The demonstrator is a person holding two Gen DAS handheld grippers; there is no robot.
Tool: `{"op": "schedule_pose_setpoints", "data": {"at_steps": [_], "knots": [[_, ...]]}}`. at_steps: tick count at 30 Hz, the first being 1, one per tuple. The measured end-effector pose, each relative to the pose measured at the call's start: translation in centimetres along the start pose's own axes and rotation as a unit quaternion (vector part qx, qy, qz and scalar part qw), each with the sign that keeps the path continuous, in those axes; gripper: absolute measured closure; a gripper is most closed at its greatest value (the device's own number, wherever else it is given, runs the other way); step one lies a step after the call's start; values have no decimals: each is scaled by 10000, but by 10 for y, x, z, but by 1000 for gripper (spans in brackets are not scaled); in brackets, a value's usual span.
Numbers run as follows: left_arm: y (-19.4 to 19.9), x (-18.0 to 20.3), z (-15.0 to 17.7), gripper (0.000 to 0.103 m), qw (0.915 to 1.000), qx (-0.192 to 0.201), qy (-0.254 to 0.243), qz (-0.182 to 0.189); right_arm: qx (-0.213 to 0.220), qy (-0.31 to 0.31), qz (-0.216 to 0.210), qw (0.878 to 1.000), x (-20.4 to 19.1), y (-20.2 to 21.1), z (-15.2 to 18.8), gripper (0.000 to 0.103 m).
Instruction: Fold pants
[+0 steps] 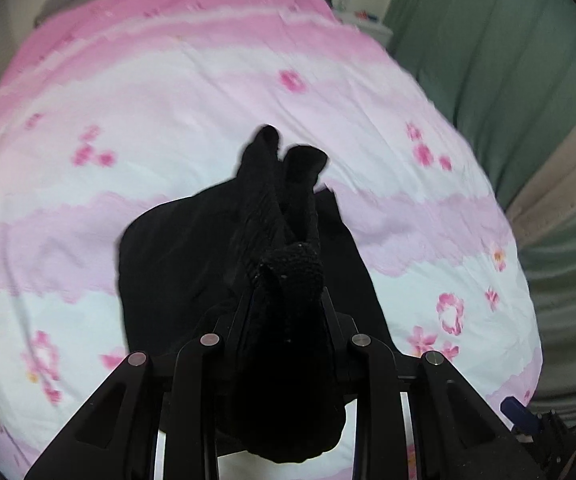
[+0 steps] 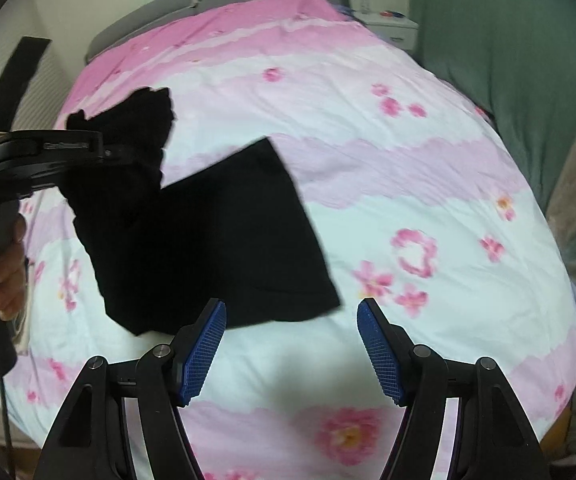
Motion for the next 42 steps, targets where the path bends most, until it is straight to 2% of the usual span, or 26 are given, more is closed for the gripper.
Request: {"op": "schedule_pose_setpoints", "data": {"at_steps": [6, 11, 12, 13, 14, 15, 17, 19, 22, 24, 26, 28, 35, 37, 42], "knots": [[-60, 37, 6, 75, 9983, -448, -149, -335, -124, -284, 22, 9995, 36, -14, 7, 35], [-86, 49, 9, 72, 9960, -706, -118, -536, -207, -436, 19, 9988, 57, -24, 9, 35], [-89, 50, 9, 68, 9958, -749, -59, -516, -214, -454, 22, 9987, 59, -24, 9, 35], [-92, 52, 9, 58, 9956, -839, 33, -423, -224, -482, 22, 9986, 63, -26, 9, 35], [-92, 53, 8, 41, 9955, -888, 133, -312, -231, -504, 16, 9985, 66, -27, 8, 35], [-89, 55, 6, 37, 9958, -865, 223, -172, -235, -517, 25, 9984, 68, -28, 8, 35], [-75, 58, 0, 34, 9970, -717, 264, 92, -255, -538, 72, 9982, 72, -30, 6, 35], [-60, 56, -2, 28, 9982, -582, 142, 64, -252, -528, 16, 9983, 72, -32, 3, 35], [-34, 38, 6, 28, 9988, -358, -242, -233, -213, -482, -122, 9985, 69, -33, -4, 35], [-23, 16, 19, 28, 9970, -333, -372, -591, -226, -447, -251, 9984, 64, -36, -7, 35], [-15, -10, 37, 28, 9949, -424, -307, -862, -246, -343, -446, 9981, 54, -43, -12, 35], [-12, -37, 59, 28, 9930, -619, 1, -1010, -256, -236, -678, 9971, 44, -51, -16, 35], [-13, -98, 105, 28, 9844, -985, 904, -1145, -588, 214, -1088, 9921, 11, -109, -26, 36], [-13, -102, 110, 28, 9832, -1013, 1019, -1125, -906, 161, -1053, 9902, 9, -133, -26, 46], [-8, -104, 114, 28, 9828, -993, 1173, -1028, -1389, 205, -1007, 9850, 6, -166, -22, 52]]}}
Point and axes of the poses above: each gripper's, at about its wrist camera, not at the fingertips, and y roughly against the way its jaws point, x to its right, z to its underside, the point moved 6 cm from there along -y, roughly the way its jaws point
